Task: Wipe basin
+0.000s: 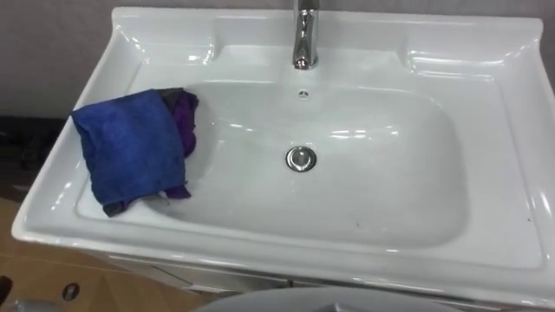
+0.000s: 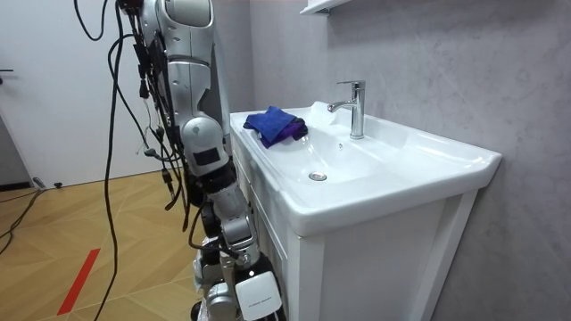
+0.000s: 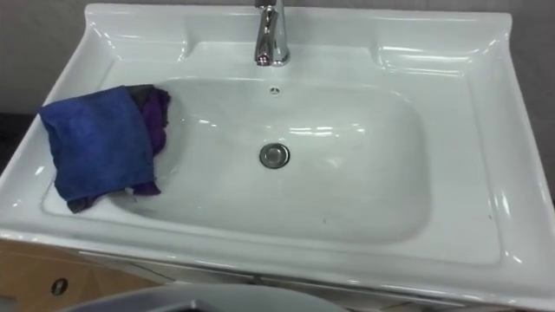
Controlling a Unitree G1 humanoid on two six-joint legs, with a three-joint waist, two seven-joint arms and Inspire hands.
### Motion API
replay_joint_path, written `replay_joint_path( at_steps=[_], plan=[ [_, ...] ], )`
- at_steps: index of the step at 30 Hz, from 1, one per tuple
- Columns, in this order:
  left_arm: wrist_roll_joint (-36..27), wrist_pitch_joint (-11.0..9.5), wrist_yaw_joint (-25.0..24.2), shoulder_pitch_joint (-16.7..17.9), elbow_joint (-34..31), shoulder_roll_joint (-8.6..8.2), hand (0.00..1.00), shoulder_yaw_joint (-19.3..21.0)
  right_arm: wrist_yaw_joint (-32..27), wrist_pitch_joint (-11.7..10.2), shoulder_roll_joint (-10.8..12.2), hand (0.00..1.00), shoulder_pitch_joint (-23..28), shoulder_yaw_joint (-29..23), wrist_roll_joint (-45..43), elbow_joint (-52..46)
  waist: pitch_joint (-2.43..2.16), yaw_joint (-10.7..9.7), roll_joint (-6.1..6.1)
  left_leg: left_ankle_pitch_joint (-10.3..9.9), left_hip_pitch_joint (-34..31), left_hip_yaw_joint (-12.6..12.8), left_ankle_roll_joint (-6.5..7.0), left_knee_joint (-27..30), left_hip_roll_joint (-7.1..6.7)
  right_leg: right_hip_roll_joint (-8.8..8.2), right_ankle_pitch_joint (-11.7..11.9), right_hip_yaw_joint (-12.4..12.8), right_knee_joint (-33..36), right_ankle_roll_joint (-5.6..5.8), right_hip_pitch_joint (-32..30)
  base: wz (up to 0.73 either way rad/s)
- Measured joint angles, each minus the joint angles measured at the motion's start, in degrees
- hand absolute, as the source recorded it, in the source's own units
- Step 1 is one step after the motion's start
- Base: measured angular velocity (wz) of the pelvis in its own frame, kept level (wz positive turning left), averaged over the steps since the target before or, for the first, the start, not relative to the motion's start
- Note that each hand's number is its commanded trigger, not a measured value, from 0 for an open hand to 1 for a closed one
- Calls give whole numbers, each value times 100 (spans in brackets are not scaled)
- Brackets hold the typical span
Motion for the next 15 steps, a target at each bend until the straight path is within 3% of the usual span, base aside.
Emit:
replay_joint_path(
  at_steps=[5, 9, 13, 15],
  plan=[
    [299, -24, -327, 185, 1523, -41, 0, -664, -1, -32, -16, 0, -13, 17, 20, 0, -8, -25, 25, -32, -70, 7, 49, -25, 10, -6, -2, 13, 22, 4, -111, 0],
    [889, 30, -597, 208, 2481, -111, 0, -905, 3, -27, -11, 0, -16, 17, 24, 31, -13, -46, 0, -33, -52, 5, 50, -29, 9, -13, 9, 0, 8, 11, -19, 1],
    [1940, 271, -1063, 279, 3237, -151, 0, -945, 102, 4, -12, 0, -119, 22, -175, 300, -5, -95, -94, -32, 30, 3, 50, 4, -11, -52, -19, -105, -27, 22, 91, 7],
    [2093, 421, -1286, 274, 3405, -151, 0, -1134, 156, 7, -20, 0, -195, 51, -174, 467, -5, -152, -124, -33, 22, -14, 50, 15, -36, -82, -67, -151, -22, 45, 96, 21]
  ],
)
